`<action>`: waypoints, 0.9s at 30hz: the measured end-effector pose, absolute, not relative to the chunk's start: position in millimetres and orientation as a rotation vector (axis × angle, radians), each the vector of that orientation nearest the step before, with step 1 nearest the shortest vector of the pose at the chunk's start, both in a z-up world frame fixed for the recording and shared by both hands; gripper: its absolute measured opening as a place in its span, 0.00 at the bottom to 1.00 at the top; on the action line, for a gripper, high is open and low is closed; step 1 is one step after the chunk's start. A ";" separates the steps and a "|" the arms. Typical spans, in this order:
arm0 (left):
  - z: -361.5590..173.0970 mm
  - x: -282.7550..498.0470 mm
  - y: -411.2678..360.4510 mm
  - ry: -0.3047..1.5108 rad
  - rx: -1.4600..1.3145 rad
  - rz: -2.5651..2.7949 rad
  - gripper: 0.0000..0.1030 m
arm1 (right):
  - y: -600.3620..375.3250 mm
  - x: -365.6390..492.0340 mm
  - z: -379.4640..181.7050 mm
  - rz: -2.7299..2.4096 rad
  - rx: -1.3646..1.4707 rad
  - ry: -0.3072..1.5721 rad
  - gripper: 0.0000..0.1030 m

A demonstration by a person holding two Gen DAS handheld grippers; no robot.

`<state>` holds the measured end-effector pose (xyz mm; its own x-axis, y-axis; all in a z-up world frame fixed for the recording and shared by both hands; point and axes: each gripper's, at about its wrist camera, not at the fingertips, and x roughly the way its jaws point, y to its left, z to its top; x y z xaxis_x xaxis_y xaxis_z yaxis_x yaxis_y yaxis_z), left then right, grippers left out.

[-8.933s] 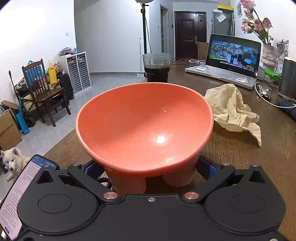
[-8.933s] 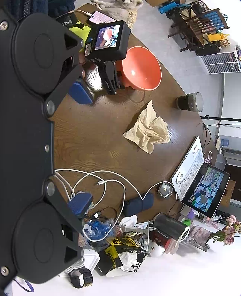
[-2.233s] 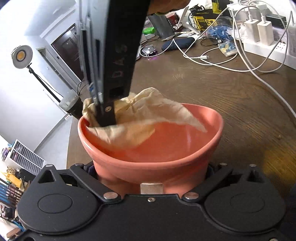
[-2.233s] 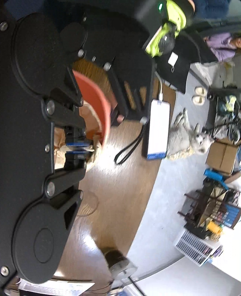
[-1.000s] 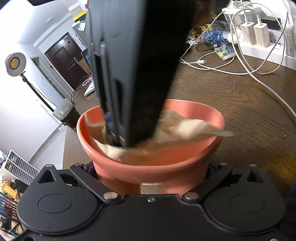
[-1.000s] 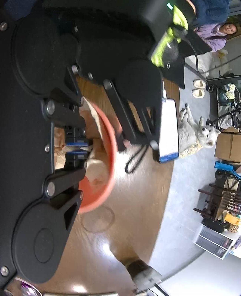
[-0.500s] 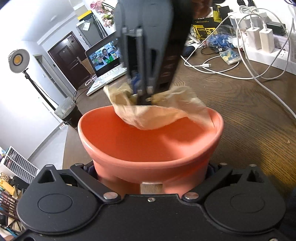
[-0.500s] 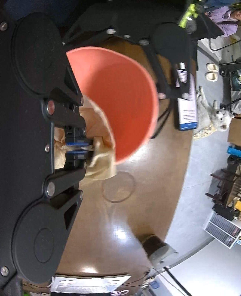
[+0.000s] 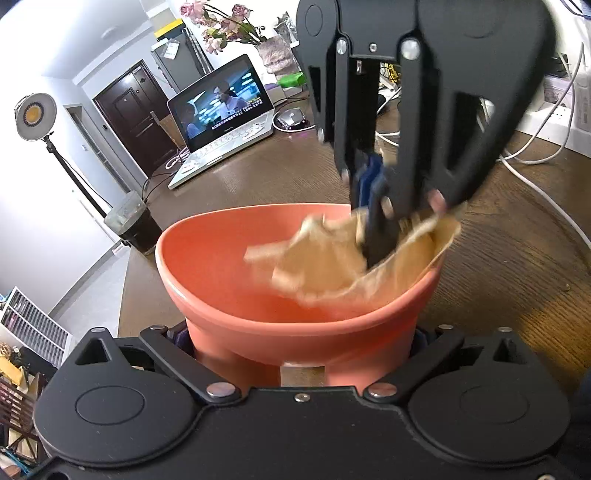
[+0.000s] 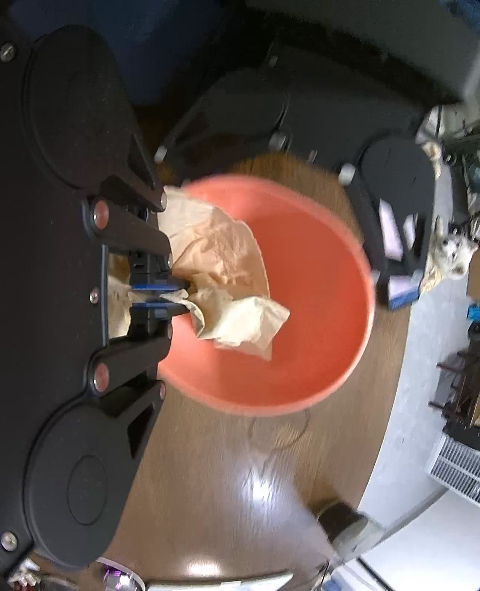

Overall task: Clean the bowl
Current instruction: 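Wipe the bowl's inside with the cloth in the right tool while the left tool holds the bowl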

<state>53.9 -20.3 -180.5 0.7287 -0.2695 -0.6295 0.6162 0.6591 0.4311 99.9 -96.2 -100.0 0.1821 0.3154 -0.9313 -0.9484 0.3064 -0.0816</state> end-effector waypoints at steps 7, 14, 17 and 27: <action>-180.5 54.2 -19.4 0.553 0.693 -0.534 0.96 | -70.7 97.5 -88.1 1.097 -0.782 0.913 0.06; -182.1 55.7 -19.1 0.555 0.691 -0.538 0.96 | -67.8 123.4 -80.8 1.014 -0.775 0.851 0.06; -182.7 57.3 -16.5 0.559 0.684 -0.531 0.96 | -75.9 138.8 -86.3 0.975 -0.770 0.854 0.06; -180.9 58.8 -15.1 0.556 0.679 -0.520 0.96 | -97.2 137.5 -112.9 0.959 -0.817 0.931 0.06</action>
<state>58.8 -15.1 -180.9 0.7349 -0.2612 -0.6259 0.6069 0.6651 0.4350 137.5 -97.2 -112.9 0.2746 0.3036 -0.9124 -0.9210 0.3558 -0.1588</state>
